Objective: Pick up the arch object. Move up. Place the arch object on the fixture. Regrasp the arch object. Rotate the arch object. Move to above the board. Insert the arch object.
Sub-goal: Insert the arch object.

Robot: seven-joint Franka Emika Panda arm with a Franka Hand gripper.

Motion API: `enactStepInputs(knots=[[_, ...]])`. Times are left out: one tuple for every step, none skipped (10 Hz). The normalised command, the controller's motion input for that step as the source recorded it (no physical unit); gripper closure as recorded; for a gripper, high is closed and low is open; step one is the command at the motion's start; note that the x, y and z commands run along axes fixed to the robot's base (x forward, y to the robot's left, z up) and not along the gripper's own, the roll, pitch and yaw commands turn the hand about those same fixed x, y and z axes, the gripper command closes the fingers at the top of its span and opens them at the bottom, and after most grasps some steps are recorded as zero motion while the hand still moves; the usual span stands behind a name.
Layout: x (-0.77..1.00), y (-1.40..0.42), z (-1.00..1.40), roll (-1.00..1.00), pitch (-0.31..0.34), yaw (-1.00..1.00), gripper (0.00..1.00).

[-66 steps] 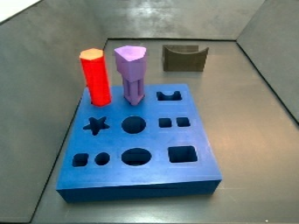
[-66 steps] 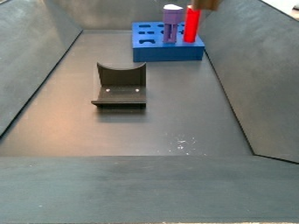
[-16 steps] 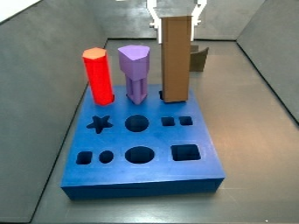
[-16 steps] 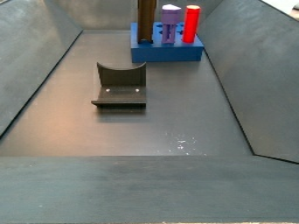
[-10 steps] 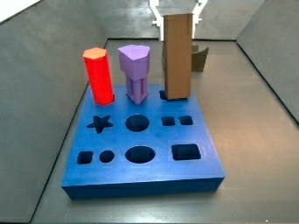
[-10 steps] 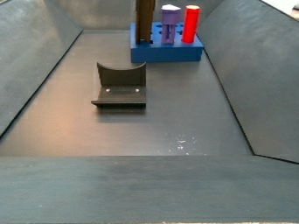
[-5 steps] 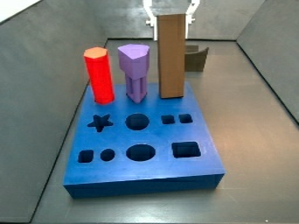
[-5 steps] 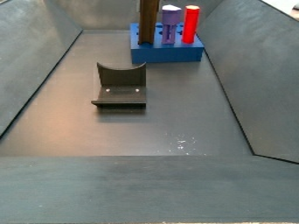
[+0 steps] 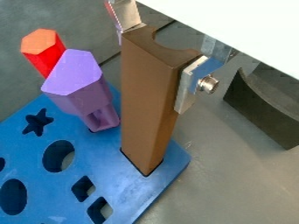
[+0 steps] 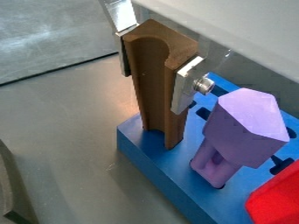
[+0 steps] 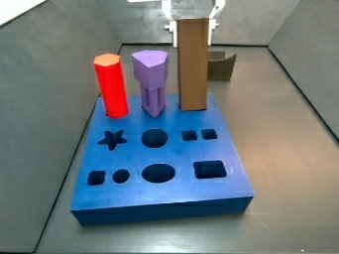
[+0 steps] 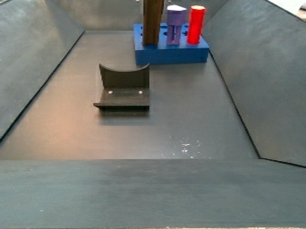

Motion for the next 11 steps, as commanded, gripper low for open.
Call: enactStepInputs(knots=[[0.0,-0.19,0.0,0.09,0.0,0.0,1.0],[-0.1,-0.48,-0.29,0.42,-0.049,0.04,1.0],[-0.03,-0.54,-0.27,0.5,0.0,0.06,1.0],[0.0,-0.53,-0.19,0.5,0.0,0.04,1.0],[0.04,-0.25,-0.29,0.5,0.0,0.05,1.0],[0.13,0.0,-0.11,0.38,0.067,0.05,1.0],[0.0,0.0,0.0,0.01,0.0,0.0,1.0],[0.1,0.12,-0.06,0.11,0.026,0.0,1.0],[0.04,0.16,-0.11,0.16,0.034,0.0,1.0],[0.12,0.06,0.0,0.08,0.061,0.0,1.0],[0.0,-0.03,0.0,0.0,0.0,0.0,1.0]])
